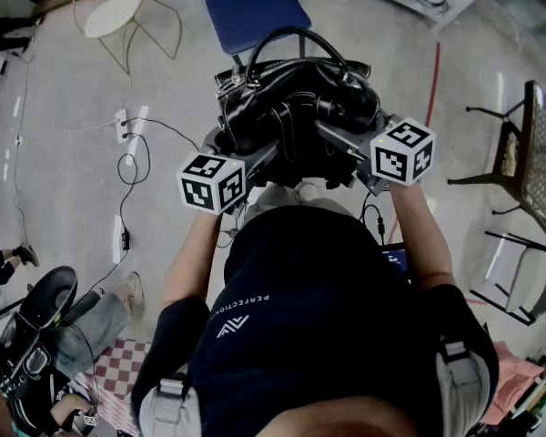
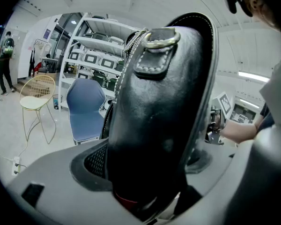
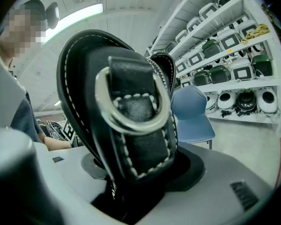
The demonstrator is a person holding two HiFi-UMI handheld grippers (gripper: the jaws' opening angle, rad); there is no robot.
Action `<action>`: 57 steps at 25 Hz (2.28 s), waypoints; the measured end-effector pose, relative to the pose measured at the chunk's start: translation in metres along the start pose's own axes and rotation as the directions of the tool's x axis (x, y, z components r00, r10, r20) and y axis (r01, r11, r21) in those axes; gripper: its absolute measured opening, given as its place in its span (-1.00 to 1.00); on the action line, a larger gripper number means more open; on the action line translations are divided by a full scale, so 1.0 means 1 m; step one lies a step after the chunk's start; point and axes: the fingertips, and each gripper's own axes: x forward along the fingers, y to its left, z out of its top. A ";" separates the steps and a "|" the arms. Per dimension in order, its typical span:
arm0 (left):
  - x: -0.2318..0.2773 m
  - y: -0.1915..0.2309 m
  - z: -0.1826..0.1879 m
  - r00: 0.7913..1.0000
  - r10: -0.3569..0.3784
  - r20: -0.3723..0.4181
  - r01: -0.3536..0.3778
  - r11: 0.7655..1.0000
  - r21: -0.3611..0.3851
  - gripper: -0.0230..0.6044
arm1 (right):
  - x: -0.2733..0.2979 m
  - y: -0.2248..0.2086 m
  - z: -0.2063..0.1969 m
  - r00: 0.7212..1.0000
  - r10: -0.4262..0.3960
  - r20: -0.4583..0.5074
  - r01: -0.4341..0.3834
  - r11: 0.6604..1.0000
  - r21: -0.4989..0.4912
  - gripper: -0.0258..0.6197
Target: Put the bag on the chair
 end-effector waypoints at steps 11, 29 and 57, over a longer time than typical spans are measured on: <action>0.004 -0.004 -0.010 1.000 0.004 -0.031 -0.005 1.000 -0.017 0.39 | -0.003 -0.004 -0.010 1.000 -0.003 -0.007 0.003 1.000 0.014 -0.02; 0.010 -0.012 -0.003 0.997 0.051 -0.058 -0.053 0.998 -0.022 0.39 | -0.010 -0.014 -0.002 0.999 0.032 0.004 -0.032 0.999 0.030 -0.02; 0.070 0.100 0.039 0.993 0.010 -0.119 -0.019 0.997 -0.076 0.39 | 0.090 -0.086 0.049 0.999 -0.011 -0.040 0.014 0.996 0.083 -0.02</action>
